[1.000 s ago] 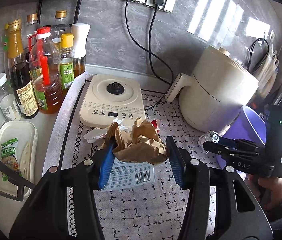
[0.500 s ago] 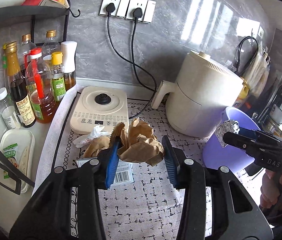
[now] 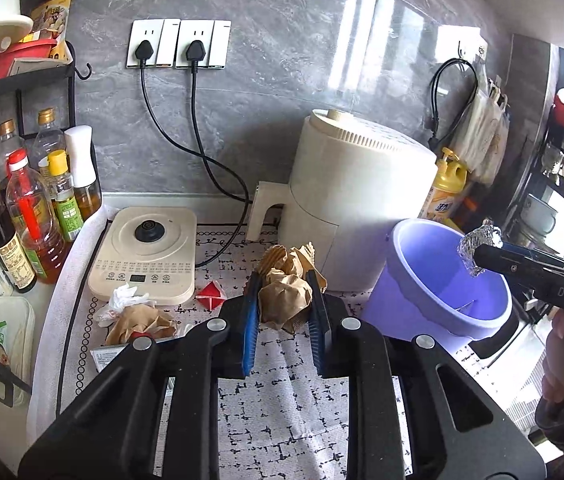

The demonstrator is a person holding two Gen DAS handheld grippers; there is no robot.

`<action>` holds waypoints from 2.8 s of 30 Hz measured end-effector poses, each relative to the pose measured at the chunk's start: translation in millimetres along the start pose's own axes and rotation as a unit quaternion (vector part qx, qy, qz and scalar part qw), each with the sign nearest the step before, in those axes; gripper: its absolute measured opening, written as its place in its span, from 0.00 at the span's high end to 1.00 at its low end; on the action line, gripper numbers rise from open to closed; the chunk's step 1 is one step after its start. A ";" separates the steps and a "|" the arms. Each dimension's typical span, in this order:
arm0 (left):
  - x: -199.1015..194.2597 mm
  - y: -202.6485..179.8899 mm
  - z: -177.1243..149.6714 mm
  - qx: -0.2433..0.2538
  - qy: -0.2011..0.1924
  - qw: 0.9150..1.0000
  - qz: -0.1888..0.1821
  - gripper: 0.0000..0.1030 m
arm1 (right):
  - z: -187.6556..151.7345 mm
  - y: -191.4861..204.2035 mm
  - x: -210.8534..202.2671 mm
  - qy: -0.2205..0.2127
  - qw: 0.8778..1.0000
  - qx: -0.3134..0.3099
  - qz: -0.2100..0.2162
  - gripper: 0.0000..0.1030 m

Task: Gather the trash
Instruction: 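Carry the brown paper and foil ball over the lavender bucket and release, then move both tools back to the blue-white box and tissue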

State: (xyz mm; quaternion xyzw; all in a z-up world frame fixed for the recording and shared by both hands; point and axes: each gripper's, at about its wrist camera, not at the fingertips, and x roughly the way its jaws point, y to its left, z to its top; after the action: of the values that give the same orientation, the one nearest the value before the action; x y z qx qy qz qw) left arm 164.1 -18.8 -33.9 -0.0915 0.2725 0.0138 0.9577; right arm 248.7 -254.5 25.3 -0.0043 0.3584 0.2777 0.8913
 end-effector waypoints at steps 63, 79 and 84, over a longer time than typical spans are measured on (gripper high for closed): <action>0.2 -28.5 6.4 -0.028 0.014 1.000 0.005 0.06 | -21.7 -69.4 -35.7 -0.020 0.998 0.063 -0.004 0.10; -39.7 62.3 -26.3 -0.091 0.026 0.993 0.071 0.06 | -16.4 32.4 6.1 0.017 0.997 -0.006 0.070 0.08; -52.3 85.5 -36.1 -0.107 0.026 0.990 0.089 0.06 | -16.1 62.2 20.1 0.028 0.995 -0.029 0.090 0.08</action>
State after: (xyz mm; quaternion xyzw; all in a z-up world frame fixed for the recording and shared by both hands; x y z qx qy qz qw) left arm 94.3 59.8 -50.9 -0.1696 0.3011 0.1254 0.9300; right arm 219.2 -195.4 12.4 -0.0062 0.3742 0.3668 0.8517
